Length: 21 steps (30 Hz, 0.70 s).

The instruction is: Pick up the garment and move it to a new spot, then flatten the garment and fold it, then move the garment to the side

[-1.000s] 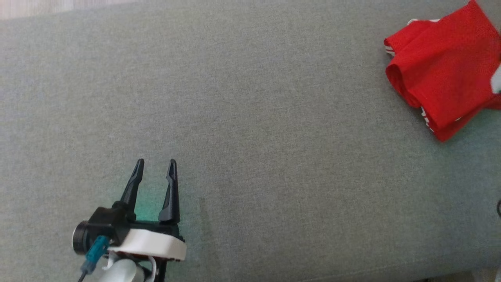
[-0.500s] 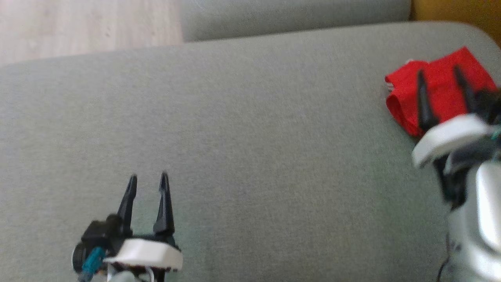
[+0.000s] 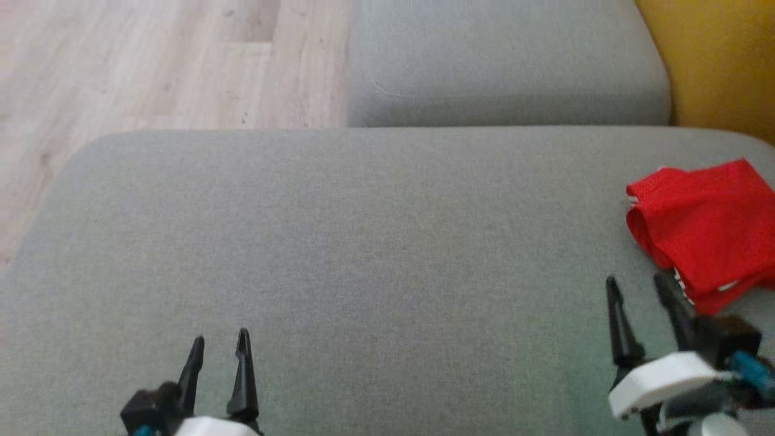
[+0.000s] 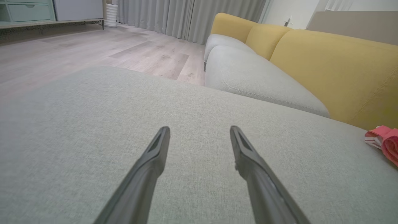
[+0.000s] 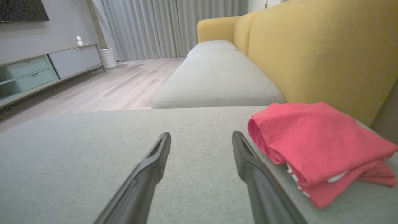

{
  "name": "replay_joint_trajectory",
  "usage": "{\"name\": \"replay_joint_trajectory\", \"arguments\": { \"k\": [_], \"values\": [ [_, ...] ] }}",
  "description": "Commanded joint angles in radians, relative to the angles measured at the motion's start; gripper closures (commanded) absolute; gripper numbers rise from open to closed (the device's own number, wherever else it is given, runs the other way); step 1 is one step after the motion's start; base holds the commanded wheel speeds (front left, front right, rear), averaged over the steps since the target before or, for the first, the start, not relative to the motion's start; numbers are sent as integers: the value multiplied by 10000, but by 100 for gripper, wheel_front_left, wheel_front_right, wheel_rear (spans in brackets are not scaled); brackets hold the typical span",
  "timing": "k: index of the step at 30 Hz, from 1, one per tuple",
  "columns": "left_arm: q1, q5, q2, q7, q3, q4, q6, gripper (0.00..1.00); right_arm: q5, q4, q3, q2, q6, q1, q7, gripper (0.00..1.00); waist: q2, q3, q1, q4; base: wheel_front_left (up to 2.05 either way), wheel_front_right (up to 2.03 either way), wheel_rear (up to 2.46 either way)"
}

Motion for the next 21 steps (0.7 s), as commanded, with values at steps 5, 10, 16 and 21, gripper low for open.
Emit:
{"name": "replay_joint_trajectory", "arguments": {
  "k": [5,10,16,21],
  "values": [
    [-77,-53,211,-17,282,-215,87,0,528,-263,745,-53,-7,329,-379,0,-1,-237,2,187,0,0,0],
    [74,-10,241,19,196,-180,176,0,779,-145,1097,-52,-7,661,-536,0,-1,-331,2,215,0,0,0],
    [98,52,276,75,102,-208,243,0,796,-115,1267,-52,-7,741,-575,0,-1,-351,2,188,0,0,0],
    [85,44,286,129,67,-223,278,0,752,-149,1249,-52,-7,716,-580,0,-1,-330,2,164,0,0,0]
  ]
}}
